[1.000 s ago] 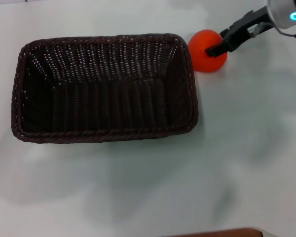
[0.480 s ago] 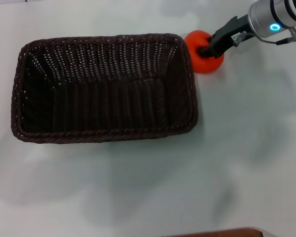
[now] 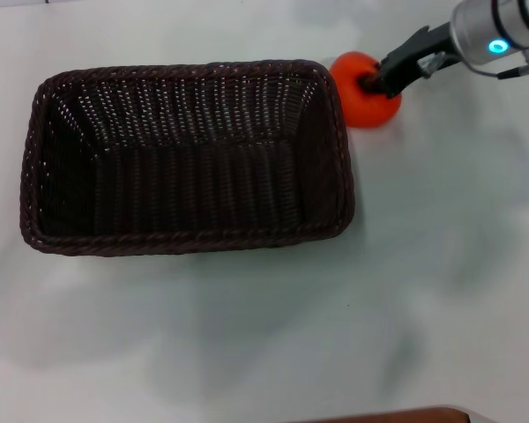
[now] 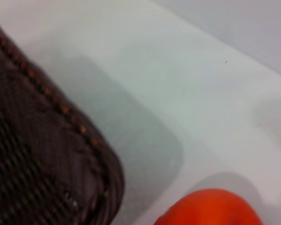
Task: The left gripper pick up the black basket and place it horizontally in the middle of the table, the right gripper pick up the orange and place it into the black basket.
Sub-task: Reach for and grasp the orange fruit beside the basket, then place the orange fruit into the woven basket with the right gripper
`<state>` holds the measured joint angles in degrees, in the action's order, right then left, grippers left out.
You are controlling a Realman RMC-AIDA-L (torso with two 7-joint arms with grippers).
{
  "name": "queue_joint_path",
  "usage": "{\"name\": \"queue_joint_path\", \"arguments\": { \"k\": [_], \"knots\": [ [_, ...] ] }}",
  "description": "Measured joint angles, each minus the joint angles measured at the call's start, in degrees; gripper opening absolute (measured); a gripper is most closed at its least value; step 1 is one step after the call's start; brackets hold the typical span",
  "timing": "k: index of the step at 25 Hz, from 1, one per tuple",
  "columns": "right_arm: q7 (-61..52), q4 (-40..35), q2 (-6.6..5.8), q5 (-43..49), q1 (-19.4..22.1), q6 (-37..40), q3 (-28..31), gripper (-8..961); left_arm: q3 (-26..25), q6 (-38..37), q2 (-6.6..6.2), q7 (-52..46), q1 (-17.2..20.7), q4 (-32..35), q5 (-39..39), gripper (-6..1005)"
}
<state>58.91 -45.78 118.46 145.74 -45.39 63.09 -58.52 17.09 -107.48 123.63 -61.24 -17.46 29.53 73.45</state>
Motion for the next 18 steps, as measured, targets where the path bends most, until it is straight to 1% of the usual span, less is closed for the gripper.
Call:
{"name": "queue_joint_path", "arguments": {
  "k": [2,5,7,10,12,14,16,18],
  "knots": [
    [0.86,-0.14,-0.75,-2.29,0.44,0.29,2.25,148,0.01,0.00,0.02,0.00,0.00,0.00,0.07,598],
    [2.14,-0.28,-1.95,-7.52,1.42,0.44,8.06,126,-0.05,0.00,0.03,-0.01,0.03,-0.01,0.14,598],
    [3.15,-0.65,-2.72,-13.54,2.45,1.29,12.53,111,-0.09,-0.01,0.03,-0.01,0.10,-0.06,0.09,598],
    [5.85,-1.46,-3.37,-25.31,4.37,4.57,16.07,97,-0.16,-0.01,0.03,-0.02,0.20,-0.08,0.02,598],
    [8.06,-1.83,-3.33,-33.69,5.67,6.99,16.59,90,-0.19,-0.01,0.00,-0.02,0.21,-0.08,-0.02,598],
    [10.31,-1.94,-2.79,-41.71,6.31,10.18,16.21,83,-0.17,-0.01,-0.02,-0.02,0.19,-0.09,-0.07,598],
    [12.41,-1.94,-1.81,-46.42,6.10,13.66,15.40,76,-0.09,-0.02,-0.03,-0.02,0.13,-0.09,-0.08,598],
    [14.46,-1.95,-0.48,-49.27,5.24,17.29,14.13,69,-0.03,-0.01,-0.03,-0.02,0.03,-0.09,-0.08,598]
  ]
}}
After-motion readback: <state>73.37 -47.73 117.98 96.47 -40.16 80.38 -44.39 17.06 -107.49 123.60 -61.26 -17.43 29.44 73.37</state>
